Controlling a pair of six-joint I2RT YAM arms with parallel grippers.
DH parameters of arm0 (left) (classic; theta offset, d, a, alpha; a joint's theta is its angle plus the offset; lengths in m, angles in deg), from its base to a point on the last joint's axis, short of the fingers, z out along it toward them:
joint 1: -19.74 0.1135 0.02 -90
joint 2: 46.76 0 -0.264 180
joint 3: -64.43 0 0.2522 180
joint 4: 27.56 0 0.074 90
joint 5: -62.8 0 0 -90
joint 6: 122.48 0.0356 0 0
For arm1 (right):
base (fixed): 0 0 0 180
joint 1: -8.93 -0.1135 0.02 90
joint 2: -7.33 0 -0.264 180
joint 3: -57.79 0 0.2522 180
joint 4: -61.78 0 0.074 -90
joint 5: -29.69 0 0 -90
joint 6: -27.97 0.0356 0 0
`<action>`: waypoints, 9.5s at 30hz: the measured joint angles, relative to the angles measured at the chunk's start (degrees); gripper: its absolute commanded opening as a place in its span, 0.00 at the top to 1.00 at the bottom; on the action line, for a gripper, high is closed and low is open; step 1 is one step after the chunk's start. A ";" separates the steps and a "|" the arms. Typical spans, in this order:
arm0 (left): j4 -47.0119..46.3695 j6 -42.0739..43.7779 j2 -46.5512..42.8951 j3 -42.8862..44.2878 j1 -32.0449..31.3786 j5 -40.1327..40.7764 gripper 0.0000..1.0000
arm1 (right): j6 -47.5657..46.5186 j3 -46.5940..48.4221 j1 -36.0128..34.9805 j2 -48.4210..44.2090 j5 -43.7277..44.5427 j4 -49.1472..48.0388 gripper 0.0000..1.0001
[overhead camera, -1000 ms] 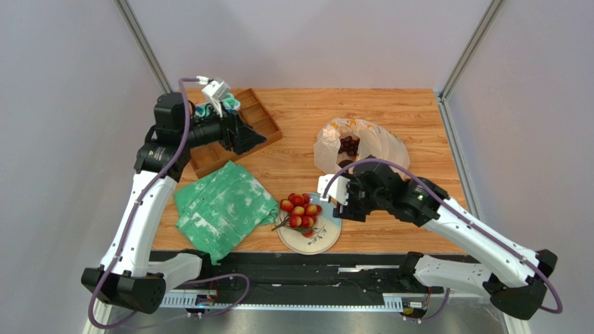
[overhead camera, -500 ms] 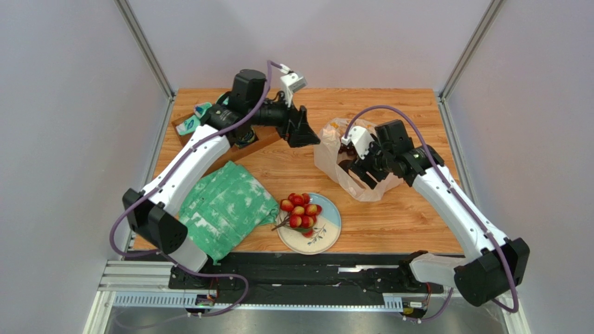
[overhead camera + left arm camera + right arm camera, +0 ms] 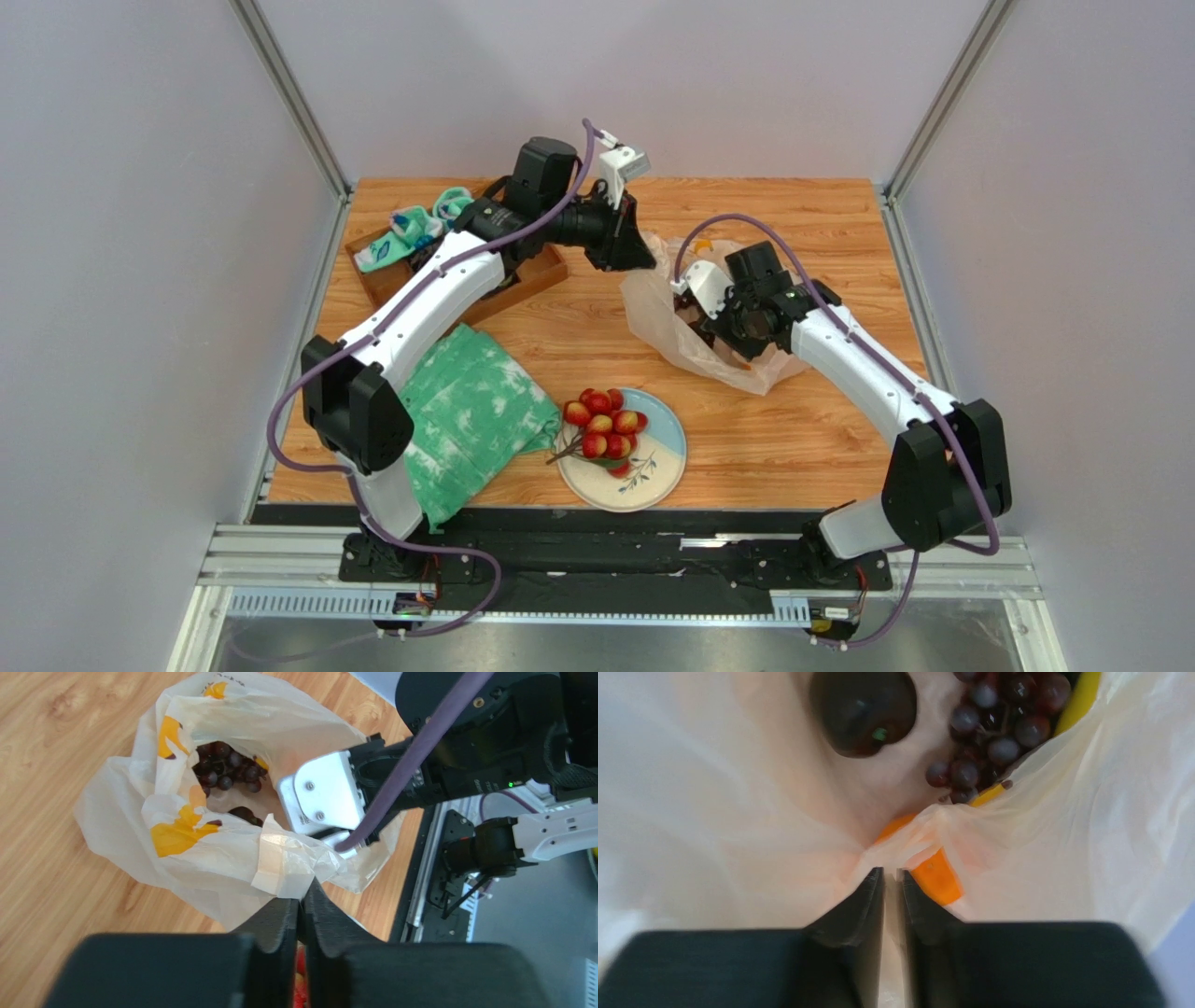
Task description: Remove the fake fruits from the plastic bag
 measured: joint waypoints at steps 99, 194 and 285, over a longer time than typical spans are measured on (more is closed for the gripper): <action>2.97 4.35 -8.33 -14.03 -6.64 5.51 1.00 | -1.75 -1.77 11.72 -11.54 -17.29 2.32 0.81; 5.86 8.17 -28.74 -20.85 12.92 14.86 0.05 | -8.98 9.77 -11.89 16.85 -34.60 15.74 0.47; 2.40 9.60 -11.67 4.83 -5.07 12.09 1.00 | 1.27 11.96 10.19 -15.65 4.44 -13.70 1.00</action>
